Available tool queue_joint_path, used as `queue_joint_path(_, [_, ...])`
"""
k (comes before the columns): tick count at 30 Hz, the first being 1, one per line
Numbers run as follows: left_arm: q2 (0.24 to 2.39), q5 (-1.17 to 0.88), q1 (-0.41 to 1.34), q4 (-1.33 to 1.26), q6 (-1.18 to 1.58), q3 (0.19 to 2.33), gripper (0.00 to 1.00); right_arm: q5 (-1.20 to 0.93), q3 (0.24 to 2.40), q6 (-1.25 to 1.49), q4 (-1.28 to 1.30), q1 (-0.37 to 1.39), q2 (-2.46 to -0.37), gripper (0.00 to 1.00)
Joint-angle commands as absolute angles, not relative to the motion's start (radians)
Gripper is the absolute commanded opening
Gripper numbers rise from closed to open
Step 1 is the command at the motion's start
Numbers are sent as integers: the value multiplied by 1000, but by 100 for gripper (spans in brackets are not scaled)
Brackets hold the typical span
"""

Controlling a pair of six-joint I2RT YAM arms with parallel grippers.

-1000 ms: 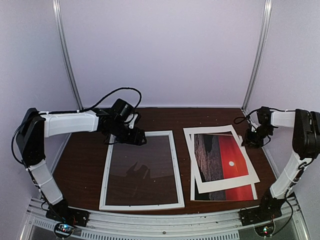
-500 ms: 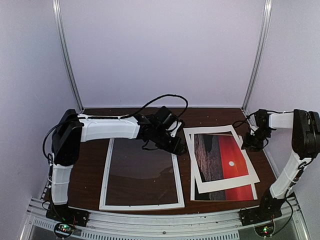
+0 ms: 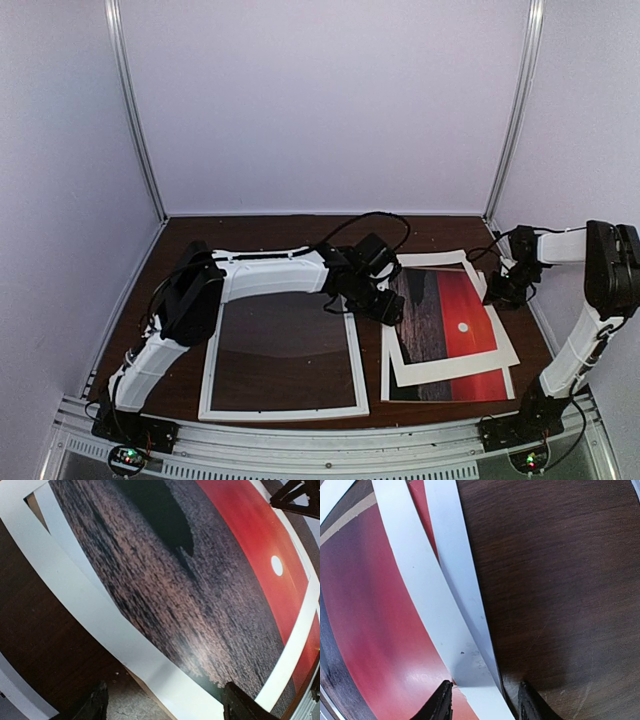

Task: Put the photo into the frame
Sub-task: Pick up the mat board from the photo.

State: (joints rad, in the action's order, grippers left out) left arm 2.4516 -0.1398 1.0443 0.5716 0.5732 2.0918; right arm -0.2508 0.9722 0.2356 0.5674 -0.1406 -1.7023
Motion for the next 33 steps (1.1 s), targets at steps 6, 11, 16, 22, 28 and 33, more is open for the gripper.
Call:
queue_joint_path(6, [2541,-65,1041,665,677,2213,80,-267,907,254,533,-133,-1677,42])
queue_joint_path(11, [2566,-75,1040,646,701,2220,79,-296,878,261,518,-132,-1651,37])
queue_joint_path(16, [2573,-97,1035,604,723,2203,76,-348,845,271,500,-129,-1632,29])
queue_joint_path(22, [2560,-140,1016,526,761,2149,68,-359,820,273,500,-123,-1597,23])
queue_joint_path(28, [2543,-140,1006,480,766,2111,58,-385,806,282,497,-119,-1573,22])
queue_joint_path(33, [2524,-145,997,445,772,2073,52,-384,802,285,503,-114,-1558,21])
